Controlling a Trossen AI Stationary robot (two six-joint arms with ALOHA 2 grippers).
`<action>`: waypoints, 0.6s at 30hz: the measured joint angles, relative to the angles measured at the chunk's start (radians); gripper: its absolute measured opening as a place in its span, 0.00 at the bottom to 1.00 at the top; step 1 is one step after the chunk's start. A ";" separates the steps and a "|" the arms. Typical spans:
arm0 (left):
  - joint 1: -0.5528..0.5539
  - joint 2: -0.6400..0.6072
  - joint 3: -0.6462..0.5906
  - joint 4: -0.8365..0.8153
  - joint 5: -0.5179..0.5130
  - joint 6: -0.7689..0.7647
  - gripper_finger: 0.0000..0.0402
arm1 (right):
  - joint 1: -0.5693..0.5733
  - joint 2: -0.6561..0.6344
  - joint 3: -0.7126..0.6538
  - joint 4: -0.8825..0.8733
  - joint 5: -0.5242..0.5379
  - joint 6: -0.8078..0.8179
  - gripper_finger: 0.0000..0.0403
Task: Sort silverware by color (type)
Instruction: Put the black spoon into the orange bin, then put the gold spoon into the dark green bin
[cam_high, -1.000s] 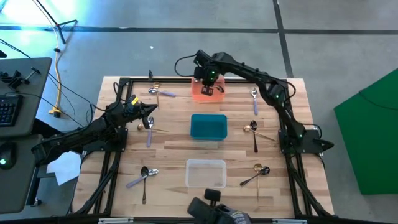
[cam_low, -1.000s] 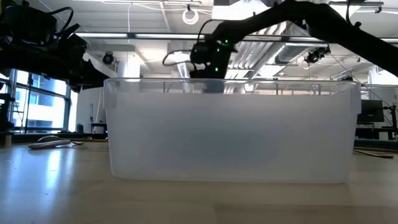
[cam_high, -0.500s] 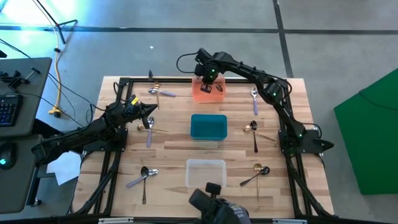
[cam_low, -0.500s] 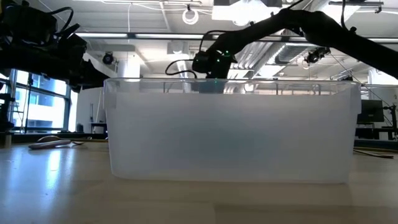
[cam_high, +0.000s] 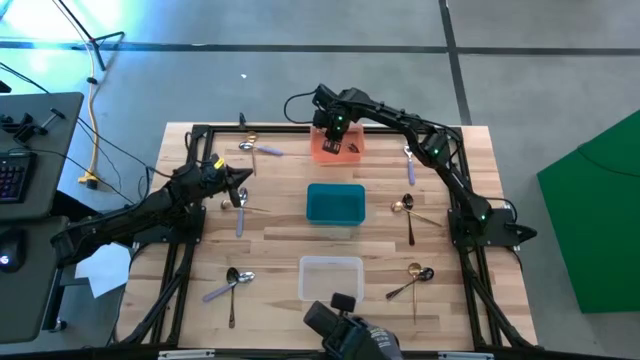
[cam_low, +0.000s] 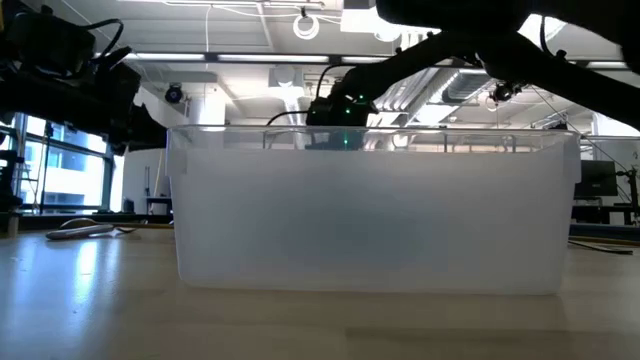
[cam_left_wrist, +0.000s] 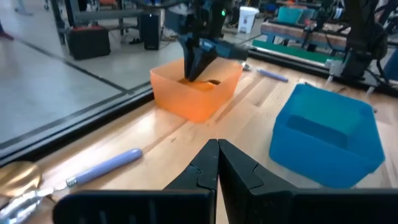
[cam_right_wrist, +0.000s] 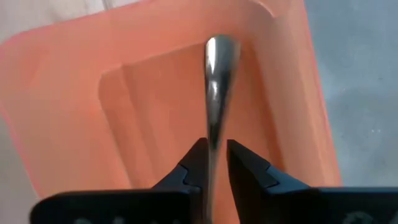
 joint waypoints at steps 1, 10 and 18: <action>0.000 0.000 0.000 -0.006 0.000 -0.002 0.00 | 0.000 0.000 0.001 0.005 0.000 -0.002 0.15; -0.023 0.000 0.000 -0.043 0.002 -0.054 0.00 | 0.003 -0.037 0.075 -0.053 0.001 -0.022 0.27; -0.043 0.005 0.000 -0.111 -0.035 0.032 0.00 | 0.014 -0.209 0.066 -0.055 -0.078 -0.042 0.04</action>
